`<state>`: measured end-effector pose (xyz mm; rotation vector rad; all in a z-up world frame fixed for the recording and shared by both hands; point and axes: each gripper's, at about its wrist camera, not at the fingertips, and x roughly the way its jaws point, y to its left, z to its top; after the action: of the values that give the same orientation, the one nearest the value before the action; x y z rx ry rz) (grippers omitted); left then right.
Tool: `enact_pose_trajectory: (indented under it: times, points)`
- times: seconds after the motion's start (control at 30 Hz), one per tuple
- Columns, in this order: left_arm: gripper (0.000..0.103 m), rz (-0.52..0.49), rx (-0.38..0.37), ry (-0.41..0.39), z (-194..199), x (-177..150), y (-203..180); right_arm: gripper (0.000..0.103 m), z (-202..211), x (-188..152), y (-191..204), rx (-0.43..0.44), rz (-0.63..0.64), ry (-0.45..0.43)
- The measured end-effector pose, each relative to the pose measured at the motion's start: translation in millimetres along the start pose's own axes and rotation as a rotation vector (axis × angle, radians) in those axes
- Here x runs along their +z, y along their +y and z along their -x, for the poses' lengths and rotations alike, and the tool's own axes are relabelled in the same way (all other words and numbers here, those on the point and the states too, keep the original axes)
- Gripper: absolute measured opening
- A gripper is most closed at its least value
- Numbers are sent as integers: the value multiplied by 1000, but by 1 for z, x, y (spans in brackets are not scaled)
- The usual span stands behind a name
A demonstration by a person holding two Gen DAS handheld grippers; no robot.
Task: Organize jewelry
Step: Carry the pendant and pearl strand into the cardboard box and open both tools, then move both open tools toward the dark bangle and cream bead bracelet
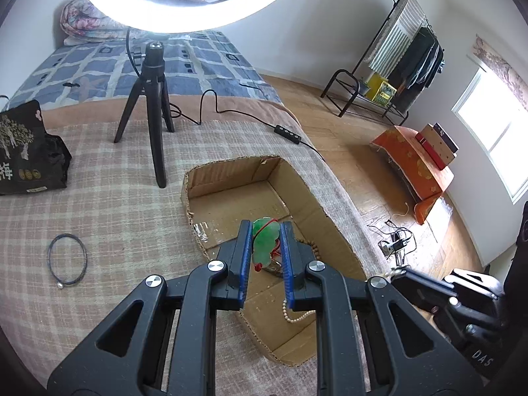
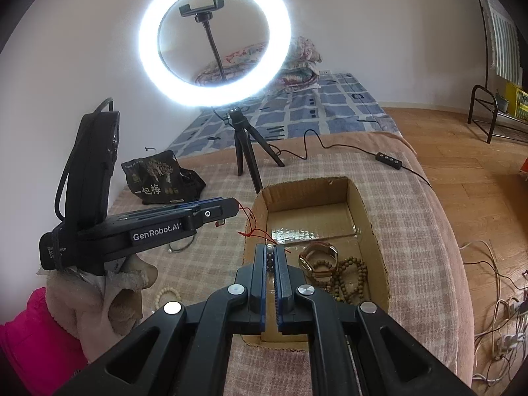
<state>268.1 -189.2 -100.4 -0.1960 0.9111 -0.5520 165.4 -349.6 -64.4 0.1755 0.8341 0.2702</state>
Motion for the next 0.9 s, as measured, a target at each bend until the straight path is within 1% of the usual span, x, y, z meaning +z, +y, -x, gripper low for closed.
enact_pose_trajectory:
  times: [0.07,0.1,0.17,0.2,0.3,0.33,0.47,0.53,0.6,0.63,0.7,0.77,0.9]
  points:
    - [16,11,-12,-3,-3,1,2,2,-3,-2,-1,-1,4,14]
    - [20,11,-16,3,-4,1,2,4,-3,-2,-1,-5,6,19]
    - [51,14,-22,7,-4,1,1,24,-6,-3,0,-8,12,38]
    - [55,19,-23,-3,-3,1,2,38,-6,-4,0,-14,14,38]
    - [56,17,-7,-15,1,2,1,43,-9,-5,0,-27,16,53]
    - [56,19,-6,-17,2,2,2,49,-9,-5,0,-33,12,52]
    - [56,13,10,-19,5,2,4,65,-6,-4,1,-57,7,41]
    - [56,9,18,-25,8,2,5,76,-4,-4,2,-75,9,30]
    - [56,9,20,-28,9,2,5,78,-4,-3,2,-84,10,25]
    - [56,9,21,-29,10,2,6,82,-4,-3,2,-91,8,25]
    - [56,4,28,-33,12,2,6,86,-4,-3,2,-106,4,22]
    - [56,-1,35,-37,15,2,6,88,-4,-2,2,-118,4,21]
    - [56,-10,47,-44,22,1,6,96,-2,-1,5,-143,8,14]
